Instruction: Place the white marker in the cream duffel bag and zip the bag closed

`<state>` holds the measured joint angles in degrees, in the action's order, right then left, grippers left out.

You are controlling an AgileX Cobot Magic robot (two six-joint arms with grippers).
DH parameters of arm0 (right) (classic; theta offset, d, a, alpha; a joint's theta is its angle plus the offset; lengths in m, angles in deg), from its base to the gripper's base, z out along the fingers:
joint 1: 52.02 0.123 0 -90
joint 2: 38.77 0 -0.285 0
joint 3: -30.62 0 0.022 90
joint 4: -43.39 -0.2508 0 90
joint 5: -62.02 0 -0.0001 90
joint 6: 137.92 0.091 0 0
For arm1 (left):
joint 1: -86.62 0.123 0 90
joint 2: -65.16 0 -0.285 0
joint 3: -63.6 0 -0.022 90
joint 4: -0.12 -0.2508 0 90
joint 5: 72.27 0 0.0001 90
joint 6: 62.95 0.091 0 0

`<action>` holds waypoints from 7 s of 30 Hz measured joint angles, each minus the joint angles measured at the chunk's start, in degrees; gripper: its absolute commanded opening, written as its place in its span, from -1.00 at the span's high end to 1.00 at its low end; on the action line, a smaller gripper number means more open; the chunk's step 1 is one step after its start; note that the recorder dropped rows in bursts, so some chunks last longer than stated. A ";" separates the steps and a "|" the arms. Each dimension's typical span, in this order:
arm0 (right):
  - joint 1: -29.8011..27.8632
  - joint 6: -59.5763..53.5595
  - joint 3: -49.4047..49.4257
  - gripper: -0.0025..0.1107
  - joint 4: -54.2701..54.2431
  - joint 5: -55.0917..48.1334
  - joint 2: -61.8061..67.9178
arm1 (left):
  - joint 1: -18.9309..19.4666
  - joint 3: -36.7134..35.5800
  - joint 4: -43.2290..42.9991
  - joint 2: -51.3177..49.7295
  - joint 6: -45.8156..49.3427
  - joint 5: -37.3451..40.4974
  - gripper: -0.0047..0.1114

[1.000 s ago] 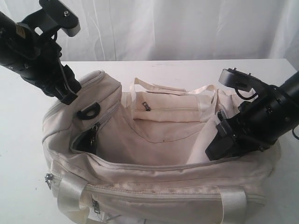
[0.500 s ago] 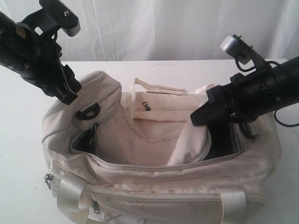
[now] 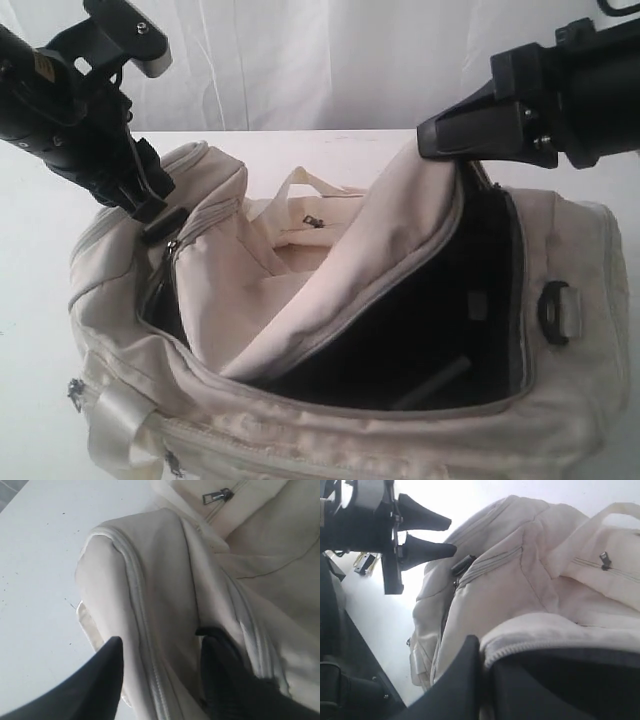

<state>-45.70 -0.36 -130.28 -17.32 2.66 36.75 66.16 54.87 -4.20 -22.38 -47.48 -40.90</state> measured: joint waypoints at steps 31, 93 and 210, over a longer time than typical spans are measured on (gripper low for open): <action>0.00 7.41 0.00 0.94 4.47 0.40 -4.25 | 0.00 0.00 -0.54 0.00 -3.01 0.19 -0.17; 0.77 -8.07 -17.33 0.96 -5.84 -8.49 20.58 | 15.85 0.00 -14.78 -9.02 -31.73 -11.33 0.92; 18.83 3.58 24.02 0.01 -21.42 13.19 -0.03 | 16.44 0.00 -15.10 -9.25 -31.73 -11.41 0.92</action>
<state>-26.86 3.22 -106.26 -38.74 15.85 36.72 82.60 54.87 -19.31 -31.63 -79.21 -52.31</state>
